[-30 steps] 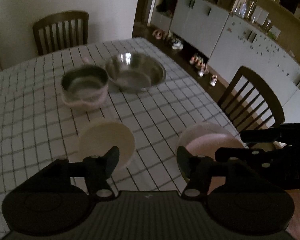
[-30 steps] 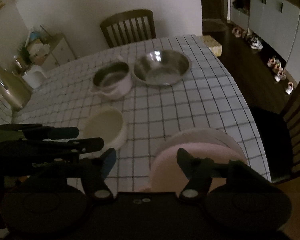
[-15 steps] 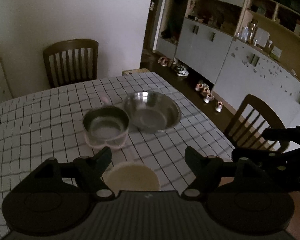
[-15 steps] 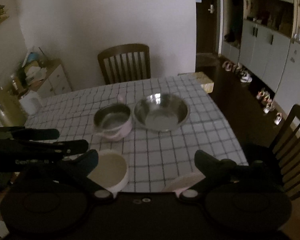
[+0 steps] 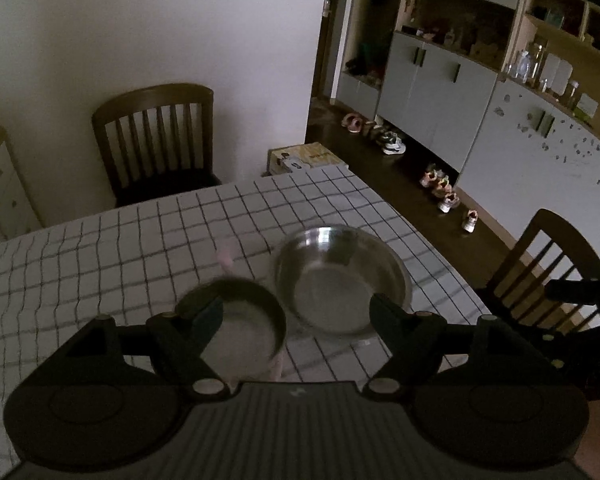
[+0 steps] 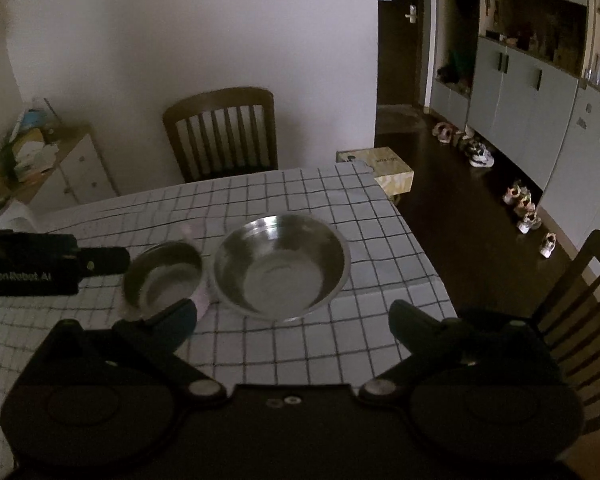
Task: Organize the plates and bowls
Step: 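Close both grippers on the rim of the steel bowl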
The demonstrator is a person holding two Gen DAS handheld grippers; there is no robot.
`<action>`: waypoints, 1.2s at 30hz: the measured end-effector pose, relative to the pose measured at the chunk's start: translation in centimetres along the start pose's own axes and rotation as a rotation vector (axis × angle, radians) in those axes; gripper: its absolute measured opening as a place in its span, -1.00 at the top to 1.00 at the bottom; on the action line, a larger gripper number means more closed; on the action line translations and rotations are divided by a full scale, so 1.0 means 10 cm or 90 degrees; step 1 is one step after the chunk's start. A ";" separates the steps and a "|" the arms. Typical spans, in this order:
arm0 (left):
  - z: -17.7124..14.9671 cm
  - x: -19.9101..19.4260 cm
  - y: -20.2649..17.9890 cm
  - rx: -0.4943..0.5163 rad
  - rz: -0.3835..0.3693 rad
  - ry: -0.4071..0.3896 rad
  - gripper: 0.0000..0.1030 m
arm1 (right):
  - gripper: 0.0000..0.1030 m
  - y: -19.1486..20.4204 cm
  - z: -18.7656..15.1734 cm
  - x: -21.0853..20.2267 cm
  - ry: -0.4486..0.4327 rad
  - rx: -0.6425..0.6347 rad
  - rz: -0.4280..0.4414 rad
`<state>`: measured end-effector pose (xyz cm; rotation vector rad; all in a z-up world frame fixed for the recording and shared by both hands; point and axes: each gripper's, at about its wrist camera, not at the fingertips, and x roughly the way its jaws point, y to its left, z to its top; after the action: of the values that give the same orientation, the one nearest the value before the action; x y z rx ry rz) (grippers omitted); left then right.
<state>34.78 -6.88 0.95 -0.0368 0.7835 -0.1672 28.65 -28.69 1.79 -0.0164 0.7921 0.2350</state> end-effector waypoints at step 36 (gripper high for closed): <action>0.45 2.31 0.00 0.018 0.077 0.189 -0.34 | -0.47 -0.57 0.19 2.07 0.187 0.074 -0.014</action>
<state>54.00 -10.79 -11.98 0.0637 1.0763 -0.0697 45.25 -29.88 -11.88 0.0506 1.0964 0.1677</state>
